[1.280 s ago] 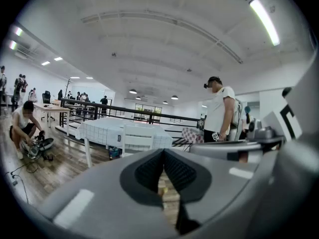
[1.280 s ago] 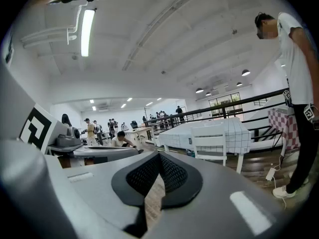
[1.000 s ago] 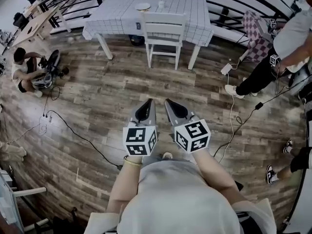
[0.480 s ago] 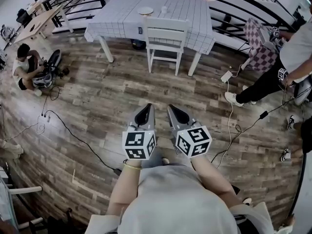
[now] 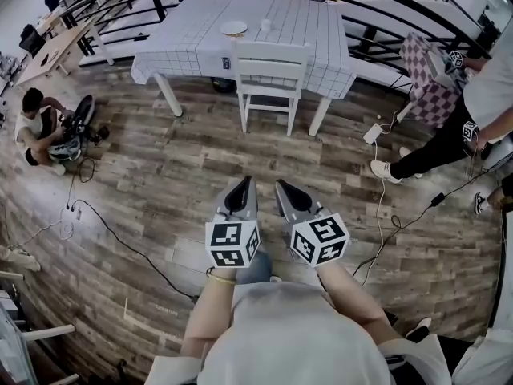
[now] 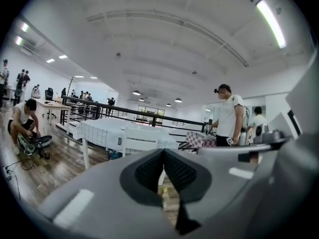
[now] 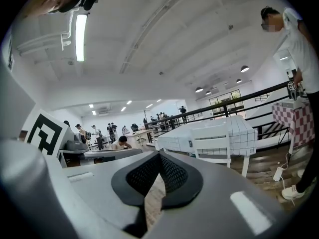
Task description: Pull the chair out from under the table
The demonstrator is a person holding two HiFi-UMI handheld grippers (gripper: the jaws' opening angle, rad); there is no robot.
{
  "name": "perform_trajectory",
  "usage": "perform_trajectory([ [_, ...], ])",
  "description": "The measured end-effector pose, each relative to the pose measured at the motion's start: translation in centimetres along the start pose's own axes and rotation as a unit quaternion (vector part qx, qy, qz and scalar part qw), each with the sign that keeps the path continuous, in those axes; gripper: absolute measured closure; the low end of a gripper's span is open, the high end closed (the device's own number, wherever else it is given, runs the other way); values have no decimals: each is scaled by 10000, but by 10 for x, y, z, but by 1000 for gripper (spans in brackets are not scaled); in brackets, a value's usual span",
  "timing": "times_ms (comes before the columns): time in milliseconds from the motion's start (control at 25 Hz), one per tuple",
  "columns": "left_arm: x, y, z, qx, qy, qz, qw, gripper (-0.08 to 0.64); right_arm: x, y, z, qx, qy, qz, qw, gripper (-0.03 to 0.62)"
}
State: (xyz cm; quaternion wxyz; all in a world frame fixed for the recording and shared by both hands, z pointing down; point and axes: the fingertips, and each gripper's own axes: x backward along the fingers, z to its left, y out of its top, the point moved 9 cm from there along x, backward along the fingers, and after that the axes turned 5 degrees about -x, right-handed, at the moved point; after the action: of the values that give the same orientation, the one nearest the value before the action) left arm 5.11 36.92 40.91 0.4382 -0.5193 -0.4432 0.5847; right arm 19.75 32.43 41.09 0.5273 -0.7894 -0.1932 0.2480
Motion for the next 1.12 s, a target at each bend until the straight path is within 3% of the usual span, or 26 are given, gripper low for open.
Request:
perform_trajectory([
  [600, -154, 56, 98, -148, -334, 21, 9993, 551, -156, 70, -68, 71, -424, -103, 9990, 595],
  [1120, -274, 85, 172, -232, -747, 161, 9968, 551, -275, 101, -120, -116, -897, -84, 9959, 595],
])
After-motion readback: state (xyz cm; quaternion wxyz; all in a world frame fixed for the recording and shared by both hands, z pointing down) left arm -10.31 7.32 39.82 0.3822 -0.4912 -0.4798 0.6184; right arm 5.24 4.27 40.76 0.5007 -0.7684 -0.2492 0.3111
